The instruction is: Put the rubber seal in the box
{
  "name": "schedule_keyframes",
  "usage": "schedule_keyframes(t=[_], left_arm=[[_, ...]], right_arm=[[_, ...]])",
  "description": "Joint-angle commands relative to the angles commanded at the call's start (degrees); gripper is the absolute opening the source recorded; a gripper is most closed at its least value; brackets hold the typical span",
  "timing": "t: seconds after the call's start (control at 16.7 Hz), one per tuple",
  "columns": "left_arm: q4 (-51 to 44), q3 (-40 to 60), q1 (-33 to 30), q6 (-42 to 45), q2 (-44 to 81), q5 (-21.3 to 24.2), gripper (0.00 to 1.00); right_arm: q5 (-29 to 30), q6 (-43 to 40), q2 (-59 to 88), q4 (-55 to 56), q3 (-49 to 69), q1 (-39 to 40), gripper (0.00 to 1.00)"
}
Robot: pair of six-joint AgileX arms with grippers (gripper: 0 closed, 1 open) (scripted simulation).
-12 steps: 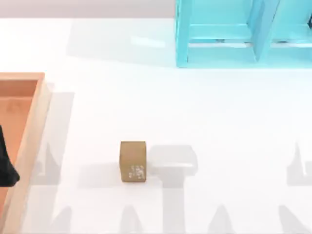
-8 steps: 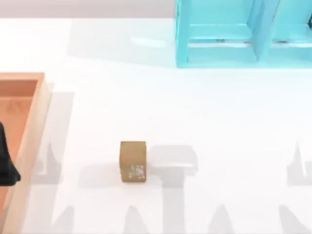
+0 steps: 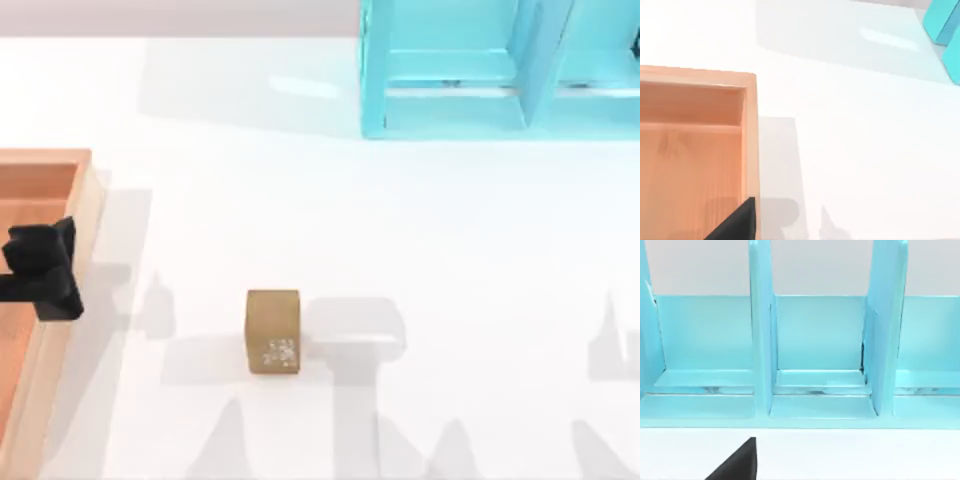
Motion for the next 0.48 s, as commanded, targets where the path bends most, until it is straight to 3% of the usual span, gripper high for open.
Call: schedule_keyframes(t=[0.48], left_arm=[[-29.41,36.16,-15.49,-14.86,46.09,-0.11,1.0]], right_arm=[[0.0,0.0,0.0,0.0,0.0,0.0,1.0]])
